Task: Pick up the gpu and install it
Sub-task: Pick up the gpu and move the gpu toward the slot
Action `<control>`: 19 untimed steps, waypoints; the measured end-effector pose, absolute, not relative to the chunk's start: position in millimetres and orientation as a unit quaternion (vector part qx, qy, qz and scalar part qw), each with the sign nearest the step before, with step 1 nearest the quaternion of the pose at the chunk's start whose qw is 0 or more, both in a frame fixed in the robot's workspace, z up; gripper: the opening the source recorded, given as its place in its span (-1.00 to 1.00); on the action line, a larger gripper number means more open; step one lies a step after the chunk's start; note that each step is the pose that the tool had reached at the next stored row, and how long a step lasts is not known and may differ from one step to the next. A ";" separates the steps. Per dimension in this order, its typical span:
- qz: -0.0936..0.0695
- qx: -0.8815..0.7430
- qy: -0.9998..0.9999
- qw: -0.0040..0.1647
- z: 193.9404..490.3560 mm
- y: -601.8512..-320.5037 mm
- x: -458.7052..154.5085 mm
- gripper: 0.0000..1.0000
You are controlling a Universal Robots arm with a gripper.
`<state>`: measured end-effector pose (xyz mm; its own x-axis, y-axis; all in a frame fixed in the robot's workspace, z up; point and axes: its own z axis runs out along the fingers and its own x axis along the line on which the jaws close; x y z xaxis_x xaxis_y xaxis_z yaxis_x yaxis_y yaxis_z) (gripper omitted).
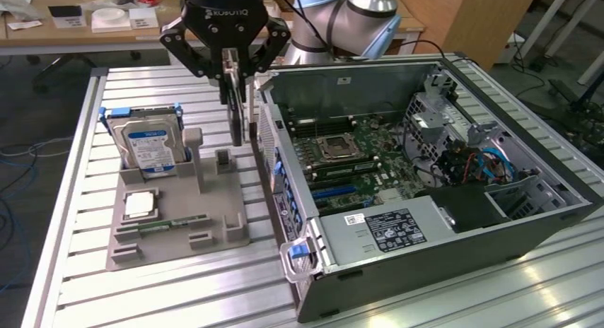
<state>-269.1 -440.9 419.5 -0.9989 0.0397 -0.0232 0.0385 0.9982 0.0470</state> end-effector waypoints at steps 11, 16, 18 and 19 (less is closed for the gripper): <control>0.023 0.020 0.999 0.012 419.4 -440.9 -242.2 -0.47; 0.023 0.020 0.999 0.012 419.5 -440.9 -227.9 -0.47; 0.023 0.019 0.999 0.012 419.5 -440.9 -221.4 -0.47; 0.023 0.020 0.999 0.012 419.5 -440.9 -218.4 -0.47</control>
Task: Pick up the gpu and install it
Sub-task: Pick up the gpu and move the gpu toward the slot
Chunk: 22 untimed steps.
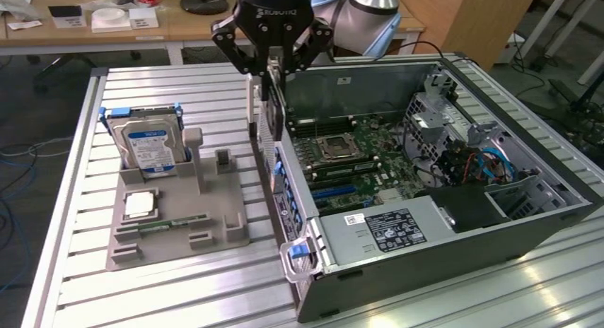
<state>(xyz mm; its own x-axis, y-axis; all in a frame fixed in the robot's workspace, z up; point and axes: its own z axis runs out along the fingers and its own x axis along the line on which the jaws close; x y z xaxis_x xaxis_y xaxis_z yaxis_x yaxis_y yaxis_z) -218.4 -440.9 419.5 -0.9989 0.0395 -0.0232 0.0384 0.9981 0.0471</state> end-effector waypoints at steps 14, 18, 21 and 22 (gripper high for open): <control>0.023 0.020 0.999 0.012 419.5 -440.9 -175.6 -0.47; 0.023 0.020 0.999 0.012 419.5 -440.9 -166.5 -0.47; 0.023 0.020 0.999 0.012 419.5 -440.9 -160.6 -0.47; 0.023 0.020 0.999 0.012 419.5 -440.9 -158.7 -0.47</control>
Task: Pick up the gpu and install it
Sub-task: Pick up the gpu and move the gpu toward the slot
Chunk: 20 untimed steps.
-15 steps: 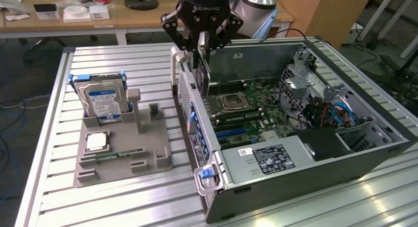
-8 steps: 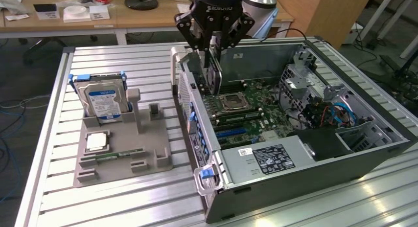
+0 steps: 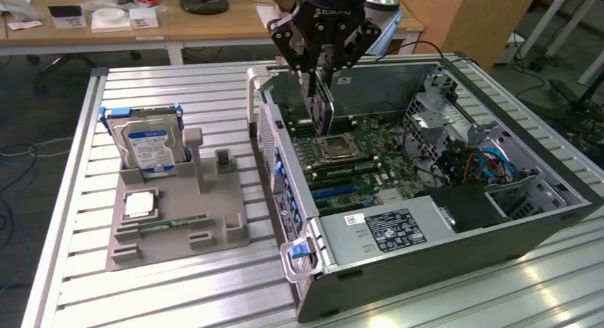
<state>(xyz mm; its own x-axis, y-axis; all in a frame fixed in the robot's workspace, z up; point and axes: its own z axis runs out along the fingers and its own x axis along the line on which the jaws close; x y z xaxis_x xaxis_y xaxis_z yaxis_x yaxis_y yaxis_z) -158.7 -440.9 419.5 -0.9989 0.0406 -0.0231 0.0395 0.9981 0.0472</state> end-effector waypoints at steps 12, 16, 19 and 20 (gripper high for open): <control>0.023 0.022 0.999 0.012 419.5 -440.9 -138.7 -0.47; 0.023 0.022 0.999 0.012 419.5 -440.9 -133.1 -0.47; 0.023 0.022 0.999 0.012 419.5 -440.9 -129.3 -0.47; 0.023 0.022 0.999 0.012 419.5 -440.9 -128.2 -0.47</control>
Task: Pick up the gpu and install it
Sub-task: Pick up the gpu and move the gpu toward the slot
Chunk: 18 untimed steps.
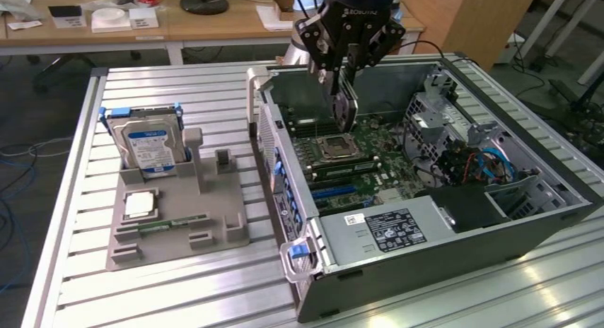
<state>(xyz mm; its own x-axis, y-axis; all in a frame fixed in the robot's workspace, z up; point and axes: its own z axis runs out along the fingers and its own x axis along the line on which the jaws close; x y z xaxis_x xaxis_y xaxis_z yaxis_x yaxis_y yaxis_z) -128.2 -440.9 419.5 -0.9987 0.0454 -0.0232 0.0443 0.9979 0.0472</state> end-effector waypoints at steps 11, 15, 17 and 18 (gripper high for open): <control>0.023 0.023 0.999 0.012 419.5 -440.9 -120.7 -0.47; 0.023 0.023 0.999 0.012 419.5 -440.8 -118.5 -0.47; 0.023 0.023 0.999 0.012 419.5 -440.9 -113.5 -0.47; 0.023 0.023 0.999 0.012 419.5 -440.9 -110.7 -0.47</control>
<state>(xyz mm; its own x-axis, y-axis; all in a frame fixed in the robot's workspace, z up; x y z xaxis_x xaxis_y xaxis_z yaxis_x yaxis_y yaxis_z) -110.7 -440.9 419.5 -0.9987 0.0456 -0.0231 0.0445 0.9979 0.0472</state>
